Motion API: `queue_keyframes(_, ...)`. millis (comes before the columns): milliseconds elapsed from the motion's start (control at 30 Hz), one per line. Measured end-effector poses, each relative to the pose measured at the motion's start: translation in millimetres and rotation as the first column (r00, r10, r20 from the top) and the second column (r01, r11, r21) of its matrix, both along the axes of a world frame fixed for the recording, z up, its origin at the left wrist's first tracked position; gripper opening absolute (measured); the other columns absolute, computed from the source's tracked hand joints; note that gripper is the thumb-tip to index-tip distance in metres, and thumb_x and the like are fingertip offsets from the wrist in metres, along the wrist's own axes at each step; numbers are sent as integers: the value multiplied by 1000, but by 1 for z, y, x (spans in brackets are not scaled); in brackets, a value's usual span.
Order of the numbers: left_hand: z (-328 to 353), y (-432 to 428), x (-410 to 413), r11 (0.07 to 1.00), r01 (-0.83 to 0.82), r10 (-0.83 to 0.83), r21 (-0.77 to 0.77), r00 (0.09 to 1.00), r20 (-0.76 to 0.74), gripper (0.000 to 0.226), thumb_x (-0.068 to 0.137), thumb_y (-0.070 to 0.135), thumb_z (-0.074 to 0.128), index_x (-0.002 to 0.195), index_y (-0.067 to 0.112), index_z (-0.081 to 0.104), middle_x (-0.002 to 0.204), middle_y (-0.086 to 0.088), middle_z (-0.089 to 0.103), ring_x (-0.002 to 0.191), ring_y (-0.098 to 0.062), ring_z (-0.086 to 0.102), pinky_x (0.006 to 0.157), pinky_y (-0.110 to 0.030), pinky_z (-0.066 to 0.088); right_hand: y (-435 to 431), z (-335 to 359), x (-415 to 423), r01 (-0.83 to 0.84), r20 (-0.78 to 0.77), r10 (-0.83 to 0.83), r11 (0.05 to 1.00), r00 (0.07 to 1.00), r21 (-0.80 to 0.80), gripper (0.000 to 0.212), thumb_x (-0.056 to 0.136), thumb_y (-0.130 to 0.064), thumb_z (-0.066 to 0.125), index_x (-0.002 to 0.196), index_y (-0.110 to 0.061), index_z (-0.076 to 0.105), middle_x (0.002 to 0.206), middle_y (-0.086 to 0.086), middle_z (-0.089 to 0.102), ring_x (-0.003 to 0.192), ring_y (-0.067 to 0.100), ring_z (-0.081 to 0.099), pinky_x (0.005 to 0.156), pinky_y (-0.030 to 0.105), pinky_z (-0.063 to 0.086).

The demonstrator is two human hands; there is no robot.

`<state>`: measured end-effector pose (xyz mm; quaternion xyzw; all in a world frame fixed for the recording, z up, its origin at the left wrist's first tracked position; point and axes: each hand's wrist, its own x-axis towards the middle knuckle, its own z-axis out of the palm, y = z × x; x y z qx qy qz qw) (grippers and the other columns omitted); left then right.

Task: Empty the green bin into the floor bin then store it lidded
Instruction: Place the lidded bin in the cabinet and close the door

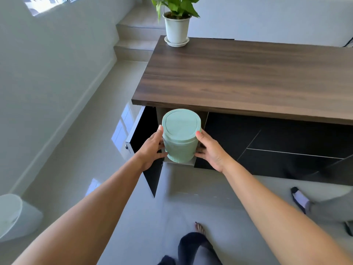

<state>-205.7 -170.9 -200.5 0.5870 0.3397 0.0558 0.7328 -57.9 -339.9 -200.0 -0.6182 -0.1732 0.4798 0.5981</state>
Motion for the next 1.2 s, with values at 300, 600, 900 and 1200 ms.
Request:
queue_keyframes(300, -123, 15, 53, 987, -144, 133, -75, 982, -131, 51, 93, 57, 49, 136, 31, 52, 140, -4, 56, 128, -25, 54, 101, -47, 50, 32, -128, 46, 56, -147, -65, 996, 987, -63, 50, 97, -46, 51, 146, -41, 39, 143, -6, 48, 130, 24, 45, 111, 48, 39)
queue_keyframes(600, -286, 44, 110, 982, -161, 131, -104, 960, -249, 35, 96, 54, 47, 128, 42, 48, 135, -1, 53, 109, -26, 60, 74, -35, 56, 82, -298, 94, 173, -61, -191, 957, 980, -233, 42, 101, -42, 43, 138, -23, 46, 139, 4, 55, 127, 25, 53, 103, 43, 47)
queue_keyframes(900, -466, 91, 160, 985, -159, 134, -70, 952, -274, 52, 93, 58, 50, 141, 39, 43, 138, 4, 49, 108, -30, 62, 87, -45, 57, 133, -480, 146, 109, -32, -122, 956, 992, -272, 44, 100, -55, 34, 137, -33, 42, 136, 1, 48, 109, 32, 57, 79, 39, 53)
queue_keyframes(1200, -585, 124, 210, 992, -130, 126, -6, 970, -209, 30, 93, 57, 49, 120, 46, 47, 126, 9, 52, 93, -22, 67, 88, -50, 58, 170, -604, 195, 141, -48, -156, 960, 987, -241, 50, 101, -54, 32, 144, -30, 36, 152, 8, 38, 125, 40, 51, 85, 41, 49)
